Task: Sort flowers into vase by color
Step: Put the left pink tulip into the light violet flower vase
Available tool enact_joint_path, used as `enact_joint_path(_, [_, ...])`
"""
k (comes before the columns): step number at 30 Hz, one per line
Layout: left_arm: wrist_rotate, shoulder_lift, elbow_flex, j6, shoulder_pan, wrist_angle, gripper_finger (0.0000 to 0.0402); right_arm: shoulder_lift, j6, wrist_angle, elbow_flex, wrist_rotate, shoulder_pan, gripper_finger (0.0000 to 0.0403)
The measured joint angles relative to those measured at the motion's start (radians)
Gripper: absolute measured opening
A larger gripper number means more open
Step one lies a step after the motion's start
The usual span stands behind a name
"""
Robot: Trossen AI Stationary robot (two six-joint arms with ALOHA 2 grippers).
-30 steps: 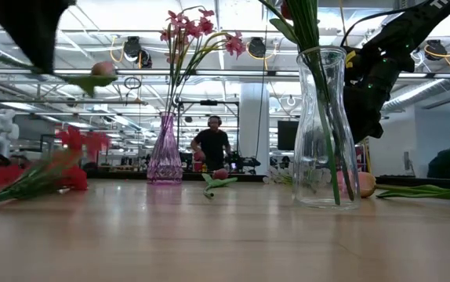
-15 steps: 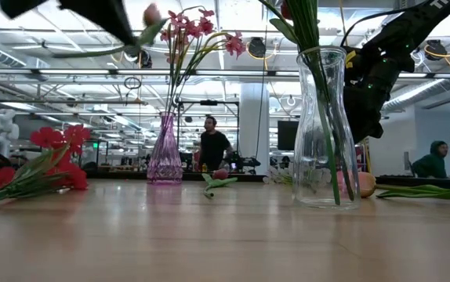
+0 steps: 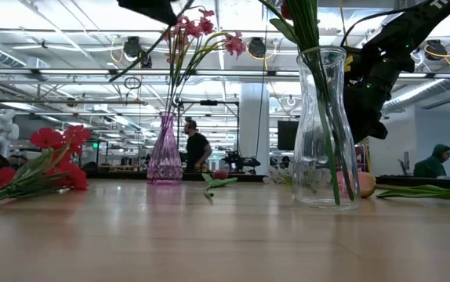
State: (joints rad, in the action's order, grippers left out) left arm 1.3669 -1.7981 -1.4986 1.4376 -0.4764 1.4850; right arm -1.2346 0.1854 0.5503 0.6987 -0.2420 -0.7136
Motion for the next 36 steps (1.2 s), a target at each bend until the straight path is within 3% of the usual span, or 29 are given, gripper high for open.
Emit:
enact_joint_path(3, [0.096, 0.003, 0.014, 0.170, 0.032, 0.075, 0.0000, 0.000, 0.041, 0.000, 0.000, 0.000, 0.000, 0.0000])
enact_joint_path(5, [0.187, 0.049, 0.090, 0.267, 0.042, 0.075, 0.0000, 0.000, 0.063, 0.000, 0.000, 0.001, 0.002, 0.0000])
enact_joint_path(17, [0.205, 0.477, 0.541, 0.309, -0.005, -0.188, 0.0000, 0.000, 0.091, -0.008, 0.000, 0.006, 0.002, 0.0000])
enact_joint_path(28, [0.205, 0.561, 0.571, 0.309, 0.025, -0.177, 0.0000, 0.000, 0.210, -0.130, 0.000, 0.007, 0.002, 0.0000])
enact_joint_path(36, [0.205, 0.623, 0.571, 0.309, 0.079, -0.006, 0.0000, 0.000, 0.250, -0.136, 0.000, 0.006, 0.002, 0.0000])
